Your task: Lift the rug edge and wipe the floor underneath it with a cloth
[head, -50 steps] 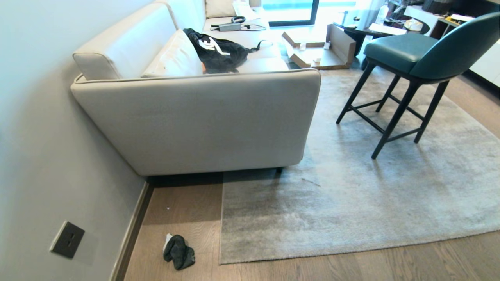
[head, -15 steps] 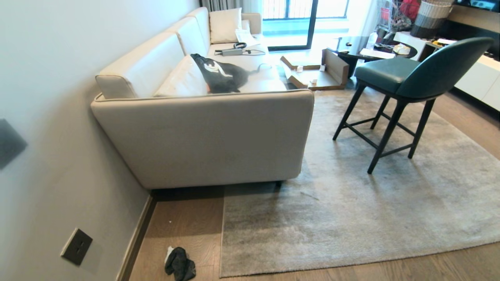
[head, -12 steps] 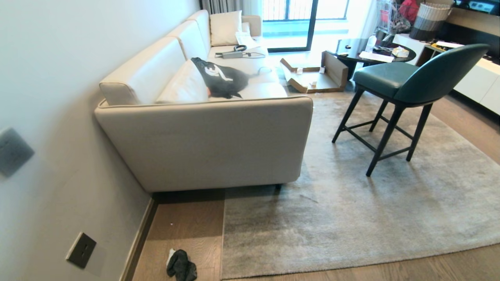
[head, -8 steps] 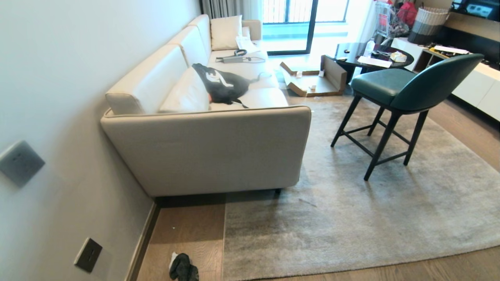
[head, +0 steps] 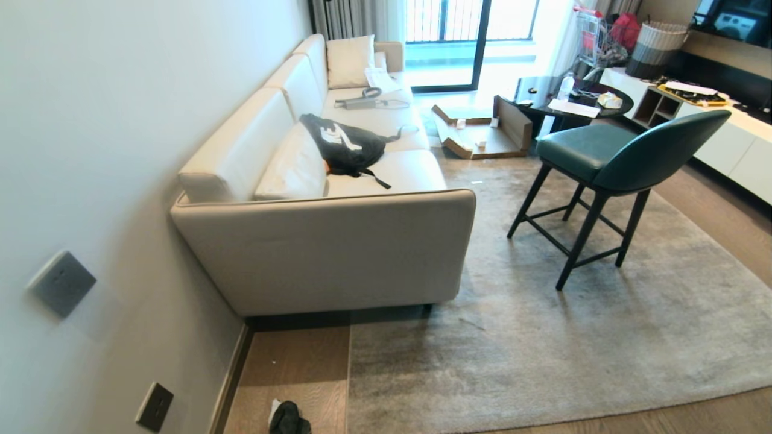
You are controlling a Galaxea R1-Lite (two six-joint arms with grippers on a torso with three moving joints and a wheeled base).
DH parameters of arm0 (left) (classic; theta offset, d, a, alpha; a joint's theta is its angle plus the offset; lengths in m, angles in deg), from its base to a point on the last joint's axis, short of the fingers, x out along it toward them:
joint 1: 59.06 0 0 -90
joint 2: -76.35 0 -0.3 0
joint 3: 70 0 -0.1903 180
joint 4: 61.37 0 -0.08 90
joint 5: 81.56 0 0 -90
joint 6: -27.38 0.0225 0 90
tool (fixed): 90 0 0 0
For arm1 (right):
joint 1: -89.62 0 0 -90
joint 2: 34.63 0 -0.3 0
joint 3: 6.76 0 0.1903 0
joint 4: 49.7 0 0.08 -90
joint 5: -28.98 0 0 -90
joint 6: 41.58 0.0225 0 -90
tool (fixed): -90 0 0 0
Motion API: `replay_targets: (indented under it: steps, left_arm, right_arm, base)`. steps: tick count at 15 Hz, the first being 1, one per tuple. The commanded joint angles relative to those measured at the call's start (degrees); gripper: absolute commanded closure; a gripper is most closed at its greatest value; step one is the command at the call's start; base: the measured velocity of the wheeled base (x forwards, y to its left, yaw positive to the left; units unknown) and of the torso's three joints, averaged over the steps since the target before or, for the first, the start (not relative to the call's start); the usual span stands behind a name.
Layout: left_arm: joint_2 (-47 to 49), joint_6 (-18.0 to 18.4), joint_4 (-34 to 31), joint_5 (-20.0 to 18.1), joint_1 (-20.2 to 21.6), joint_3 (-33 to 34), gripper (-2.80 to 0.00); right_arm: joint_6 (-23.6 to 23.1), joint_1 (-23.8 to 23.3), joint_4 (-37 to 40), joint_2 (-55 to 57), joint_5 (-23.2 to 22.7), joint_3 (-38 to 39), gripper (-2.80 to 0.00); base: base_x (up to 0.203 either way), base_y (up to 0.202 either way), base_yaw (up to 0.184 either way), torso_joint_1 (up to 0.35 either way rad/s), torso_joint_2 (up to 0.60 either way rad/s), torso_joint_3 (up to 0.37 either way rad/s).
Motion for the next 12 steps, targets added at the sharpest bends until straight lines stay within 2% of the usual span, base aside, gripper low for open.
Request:
replay_targets:
  steps: [1,12]
  left_arm:
    - [0.0,-0.06,0.01,0.0,0.01,0.01,0.0]
    - [0.0,-0.06,0.01,0.07,0.01,0.01,0.0]
  right_arm:
    - [0.04,0.0,0.0,0.07,0.01,0.05,0.0]
    - [0.13,0.0,0.0,0.07,0.01,0.03,0.0]
  base:
    - [0.0,0.0,0.0,0.163,-0.52,-0.37]
    - [0.0,0.0,0.0,0.199,-0.56,-0.362]
